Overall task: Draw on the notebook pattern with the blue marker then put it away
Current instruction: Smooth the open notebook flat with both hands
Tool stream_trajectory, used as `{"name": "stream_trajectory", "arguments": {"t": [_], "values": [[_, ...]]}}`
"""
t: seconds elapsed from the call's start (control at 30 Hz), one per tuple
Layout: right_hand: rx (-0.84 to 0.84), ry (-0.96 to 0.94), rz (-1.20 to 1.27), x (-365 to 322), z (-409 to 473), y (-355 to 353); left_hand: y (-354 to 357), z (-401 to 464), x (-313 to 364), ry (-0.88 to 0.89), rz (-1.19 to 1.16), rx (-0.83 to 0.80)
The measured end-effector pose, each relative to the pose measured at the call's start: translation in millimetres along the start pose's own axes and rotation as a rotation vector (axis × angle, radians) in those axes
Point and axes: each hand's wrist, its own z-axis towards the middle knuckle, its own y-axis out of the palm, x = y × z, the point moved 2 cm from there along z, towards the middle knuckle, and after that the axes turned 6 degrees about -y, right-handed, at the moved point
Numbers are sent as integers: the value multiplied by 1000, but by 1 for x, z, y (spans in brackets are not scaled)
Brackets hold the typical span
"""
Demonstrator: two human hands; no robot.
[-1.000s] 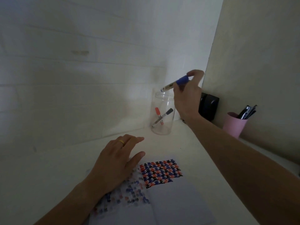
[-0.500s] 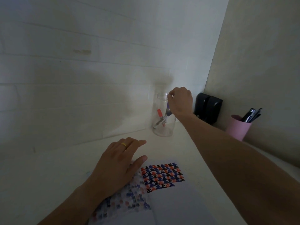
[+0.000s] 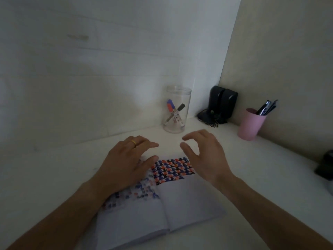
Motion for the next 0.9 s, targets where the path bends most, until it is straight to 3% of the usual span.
{"name": "stream_trajectory", "arguments": {"t": [0.3, 0.9], "values": [[-205, 10, -31, 17, -52, 18, 14, -7, 10, 101, -10, -226], [-268, 69, 14, 18, -47, 13, 17, -3, 4, 117, 2, -249]]}}
